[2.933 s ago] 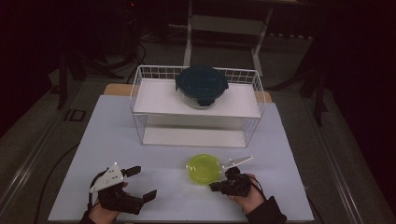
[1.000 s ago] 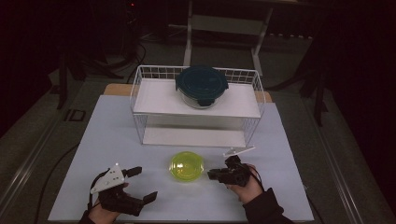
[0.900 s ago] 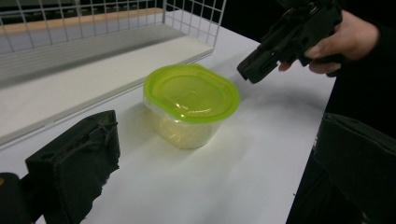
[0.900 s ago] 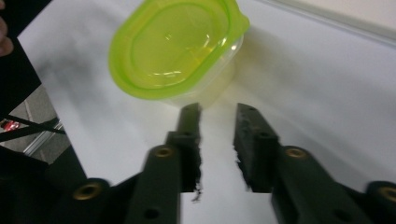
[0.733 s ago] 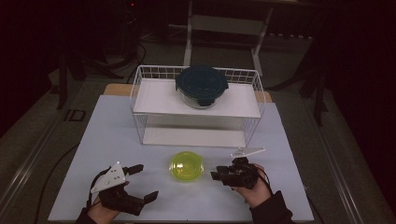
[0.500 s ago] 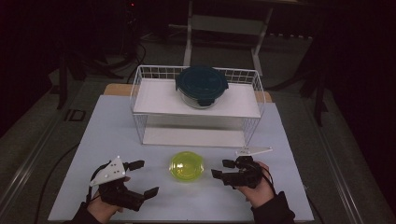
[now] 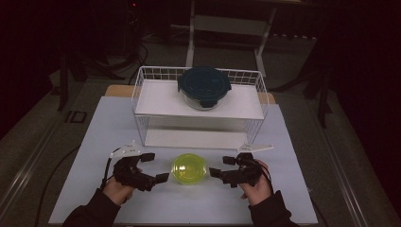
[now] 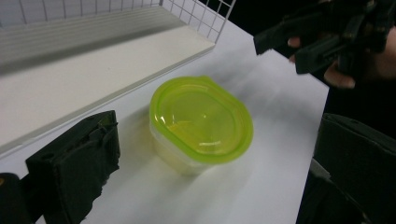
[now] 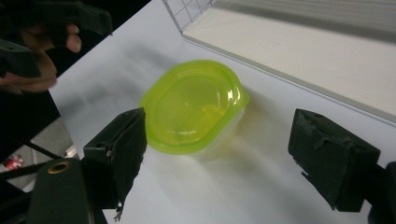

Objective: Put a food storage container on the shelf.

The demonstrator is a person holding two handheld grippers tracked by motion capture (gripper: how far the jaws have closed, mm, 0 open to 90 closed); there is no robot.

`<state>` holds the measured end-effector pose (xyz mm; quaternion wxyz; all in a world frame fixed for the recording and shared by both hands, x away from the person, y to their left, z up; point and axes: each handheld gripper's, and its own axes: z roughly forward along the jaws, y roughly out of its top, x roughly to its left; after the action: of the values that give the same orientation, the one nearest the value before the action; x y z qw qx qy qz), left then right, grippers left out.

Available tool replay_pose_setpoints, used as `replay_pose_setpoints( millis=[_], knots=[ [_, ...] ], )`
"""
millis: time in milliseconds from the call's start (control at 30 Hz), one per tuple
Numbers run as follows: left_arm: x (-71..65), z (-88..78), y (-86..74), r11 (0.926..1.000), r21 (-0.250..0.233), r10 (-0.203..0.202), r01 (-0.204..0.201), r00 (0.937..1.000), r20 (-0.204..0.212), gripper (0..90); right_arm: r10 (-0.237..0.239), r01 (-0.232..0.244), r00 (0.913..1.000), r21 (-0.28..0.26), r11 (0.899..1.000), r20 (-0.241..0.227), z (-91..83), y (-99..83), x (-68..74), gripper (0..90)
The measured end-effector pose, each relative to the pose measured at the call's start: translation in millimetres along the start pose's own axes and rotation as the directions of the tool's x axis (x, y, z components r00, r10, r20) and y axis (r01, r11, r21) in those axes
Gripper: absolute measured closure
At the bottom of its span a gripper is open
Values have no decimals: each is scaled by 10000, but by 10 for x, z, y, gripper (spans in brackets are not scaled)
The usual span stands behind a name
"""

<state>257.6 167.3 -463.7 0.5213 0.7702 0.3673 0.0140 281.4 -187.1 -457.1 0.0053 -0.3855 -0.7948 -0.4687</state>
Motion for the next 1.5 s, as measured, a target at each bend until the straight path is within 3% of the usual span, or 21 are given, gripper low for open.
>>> replay_pose_setpoints(
  millis=[100,167,333,433,533,667,767,800,833,867,933,967,1000,1033,1067,1167,1233,1333,1433,1500],
  knots=[
    [54,95,11,9989,260,-375,379,9992,-143,0,423,-429,9990,402,9983,150,97,-6,-34,164],
    [91,175,18,9953,813,-503,533,9980,-383,0,759,-770,9969,647,9949,201,173,-8,-49,143],
    [205,290,1,9836,882,-1570,1571,9876,-80,6,1762,-1755,9844,724,9818,-25,306,-12,-117,157],
    [253,343,-1,9686,897,-2326,2317,9726,-5,58,2293,-2270,9730,726,9712,-251,356,-19,-160,223],
    [291,399,-10,9473,1117,-3030,3002,9529,86,145,2801,-2773,9595,742,9579,-306,406,-29,-216,332],
    [327,473,-36,9263,1458,-3517,3473,9361,47,246,3130,-3082,9489,955,9465,-407,484,-36,-228,418],
    [353,525,-53,9130,1758,-3730,3680,9278,-50,344,3328,-3273,9425,1165,9377,-303,560,-45,-220,484],
    [363,550,-64,8993,1808,-4024,3981,9154,-140,364,3319,-3263,9429,1204,9376,-288,574,-50,-219,519],
    [365,562,-69,8968,1838,-4078,4025,9130,-95,411,3325,-3257,9426,1331,9361,-319,596,-55,-210,540],
    [362,577,-74,8971,1958,-4012,3961,9159,-142,441,3307,-3242,9433,1351,9363,-285,604,-58,-203,578],
    [363,594,-89,8931,2066,-4069,3996,9134,-77,510,3309,-3229,9431,1473,9349,-324,618,-64,-193,628],
    [362,601,-93,8962,2133,-3975,3891,9176,-34,561,3329,-3251,9425,1469,9342,-311,617,-70,-191,672],
    [362,601,-93,8962,2133,-3975,3891,9176,-34,582,3350,-3269,9417,1495,9332,-317,614,-71,-190,692],
    [360,589,-89,9034,2138,-3801,3718,9249,-25,654,3366,-3286,9411,1482,9328,-319,609,-72,-190,701],
    [352,588,-87,9042,2144,-3772,3694,9261,-49,669,3383,-3296,9404,1501,9321,-357,607,-73,-190,707],
    [323,581,-79,8964,2237,-3897,3826,9209,-133,690,3331,-3245,9423,1541,9333,-333,599,-76,-166,722],
    [316,573,-82,8962,2253,-3891,3822,9211,-144,703,3333,-3243,9421,1540,9333,-363,588,-79,-145,732],
    [313,557,-101,8872,2175,-4145,4068,9100,-112,725,3441,-3331,9374,1499,9309,-537,578,-97,-128,746],
    [291,547,-107,8872,2126,-4155,4094,9094,-173,734,3444,-3342,9375,1473,9309,-495,565,-108,-106,750],
    [258,528,-97,8853,2195,-4135,4099,9100,-313,745,3221,-3137,9458,1389,9393,-419,543,-115,-65,764]
  ],
)
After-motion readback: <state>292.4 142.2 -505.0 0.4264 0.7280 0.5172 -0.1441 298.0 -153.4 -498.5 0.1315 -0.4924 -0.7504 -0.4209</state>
